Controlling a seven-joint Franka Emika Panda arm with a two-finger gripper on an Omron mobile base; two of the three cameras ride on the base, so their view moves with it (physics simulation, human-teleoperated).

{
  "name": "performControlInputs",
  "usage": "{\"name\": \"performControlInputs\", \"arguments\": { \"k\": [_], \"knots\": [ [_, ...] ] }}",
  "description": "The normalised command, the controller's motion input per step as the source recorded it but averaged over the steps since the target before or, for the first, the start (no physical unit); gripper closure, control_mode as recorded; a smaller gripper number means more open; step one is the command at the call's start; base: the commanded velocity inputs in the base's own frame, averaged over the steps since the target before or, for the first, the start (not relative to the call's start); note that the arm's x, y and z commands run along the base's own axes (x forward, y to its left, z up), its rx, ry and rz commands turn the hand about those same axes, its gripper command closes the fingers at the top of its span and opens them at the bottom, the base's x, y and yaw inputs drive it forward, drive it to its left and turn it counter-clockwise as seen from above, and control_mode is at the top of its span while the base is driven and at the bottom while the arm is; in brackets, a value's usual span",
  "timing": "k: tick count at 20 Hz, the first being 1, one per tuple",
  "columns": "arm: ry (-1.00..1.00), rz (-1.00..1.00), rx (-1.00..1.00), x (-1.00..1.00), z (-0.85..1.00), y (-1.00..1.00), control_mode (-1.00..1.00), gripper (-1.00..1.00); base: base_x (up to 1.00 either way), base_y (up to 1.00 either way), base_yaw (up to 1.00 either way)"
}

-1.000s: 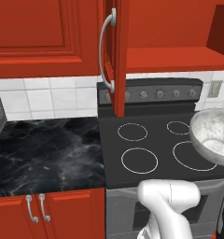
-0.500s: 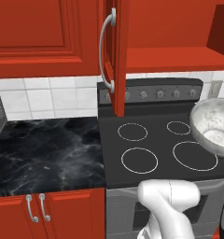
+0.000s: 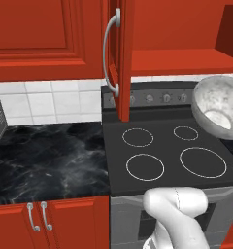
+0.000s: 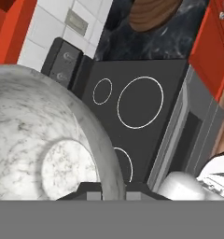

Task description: Open the cabinet. Pick the bowls from the counter and place them in the cabinet. Then close the cabinet.

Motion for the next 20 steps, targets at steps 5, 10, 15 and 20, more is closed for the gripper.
{"name": "performControlInputs", "arguments": {
  "k": [5, 10, 15, 20],
  "knots": [
    [-0.2, 0.21, -0.04, 0.54, 0.2, 0.16, -1.0, 1.0, 0.0, 0.0, 0.0],
    [-0.36, 0.13, -0.11, 0.56, 0.15, 0.28, -1.0, 1.0, 0.0, 0.0, 0.0],
    [-0.26, 0.07, -0.04, 0.69, 0.18, 0.16, -1.0, 1.0, 0.0, 0.0, 0.0],
    [-0.05, 0.05, -0.01, 0.66, 0.48, 0.01, -1.0, 1.0, 0.0, 0.0, 0.0]
  ]
}}
